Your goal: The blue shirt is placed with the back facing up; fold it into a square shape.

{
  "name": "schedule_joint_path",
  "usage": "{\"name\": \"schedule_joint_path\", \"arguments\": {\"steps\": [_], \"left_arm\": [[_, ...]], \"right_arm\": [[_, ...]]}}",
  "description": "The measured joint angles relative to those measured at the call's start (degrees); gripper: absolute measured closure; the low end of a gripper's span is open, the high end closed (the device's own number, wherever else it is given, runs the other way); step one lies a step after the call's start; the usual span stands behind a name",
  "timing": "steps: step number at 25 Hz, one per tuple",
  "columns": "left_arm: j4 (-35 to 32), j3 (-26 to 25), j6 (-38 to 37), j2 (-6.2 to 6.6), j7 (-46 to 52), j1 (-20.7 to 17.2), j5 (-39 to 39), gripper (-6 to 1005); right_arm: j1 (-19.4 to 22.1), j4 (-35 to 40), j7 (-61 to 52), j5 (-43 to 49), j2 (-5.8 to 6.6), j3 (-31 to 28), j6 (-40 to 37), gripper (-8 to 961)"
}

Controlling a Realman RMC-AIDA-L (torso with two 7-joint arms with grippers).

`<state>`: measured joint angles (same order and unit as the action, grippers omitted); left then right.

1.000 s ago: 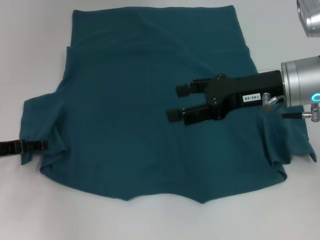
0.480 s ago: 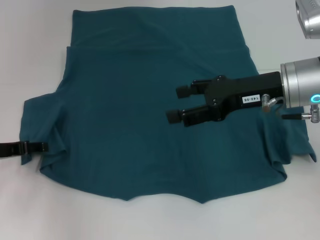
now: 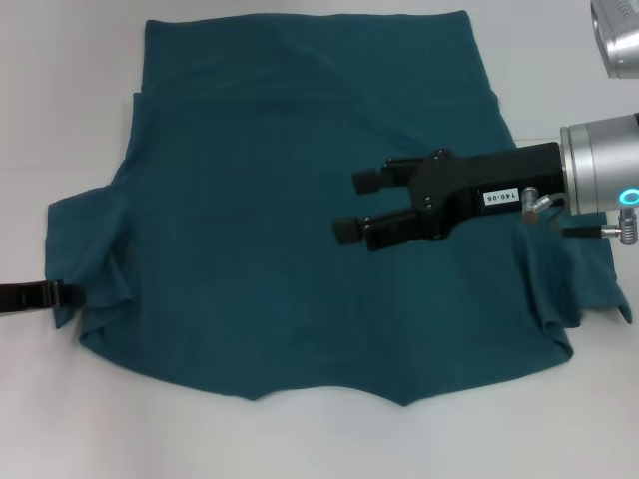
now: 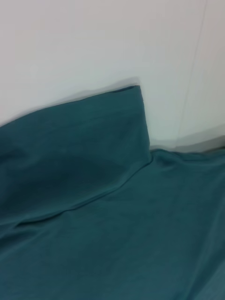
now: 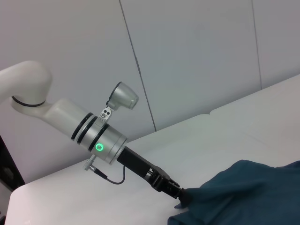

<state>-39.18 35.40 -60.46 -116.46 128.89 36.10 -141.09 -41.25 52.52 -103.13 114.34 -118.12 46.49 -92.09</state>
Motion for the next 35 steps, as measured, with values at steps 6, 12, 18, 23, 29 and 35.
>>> {"name": "schedule_joint_path", "arguments": {"steps": [6, 12, 18, 23, 29, 35], "left_arm": [[0.0, 0.07, -0.03, 0.0, 0.03, 0.16, 0.0, 874], [-0.73, 0.04, -1.29, 0.21, -0.23, 0.23, 0.03, 975], [-6.31, -0.43, -7.04, 0.53, 0.66, -0.28, 0.28, 964], [-11.35, -0.44, -11.32, 0.61, 3.3, -0.31, 0.15, 954], [-14.28, 1.83, -13.83, -0.14, 4.25, 1.03, 0.32, 942], [-15.17, 9.27, -12.31, -1.32, 4.31, 2.95, 0.02, 931]], "right_arm": [[0.18, 0.0, 0.02, -0.14, 0.0, 0.0, 0.0, 33], [0.68, 0.02, 0.63, -0.28, -0.22, -0.38, 0.05, 34], [4.3, -0.16, 6.96, -0.66, -1.37, -2.02, 1.48, 35], [9.07, -1.62, 12.88, -3.16, -1.46, -2.17, 4.15, 50], [12.32, -2.74, 15.46, -4.73, -1.49, -3.17, 4.82, 72], [13.29, -3.17, 15.55, -4.75, -1.5, -3.41, 4.5, 72]]}}
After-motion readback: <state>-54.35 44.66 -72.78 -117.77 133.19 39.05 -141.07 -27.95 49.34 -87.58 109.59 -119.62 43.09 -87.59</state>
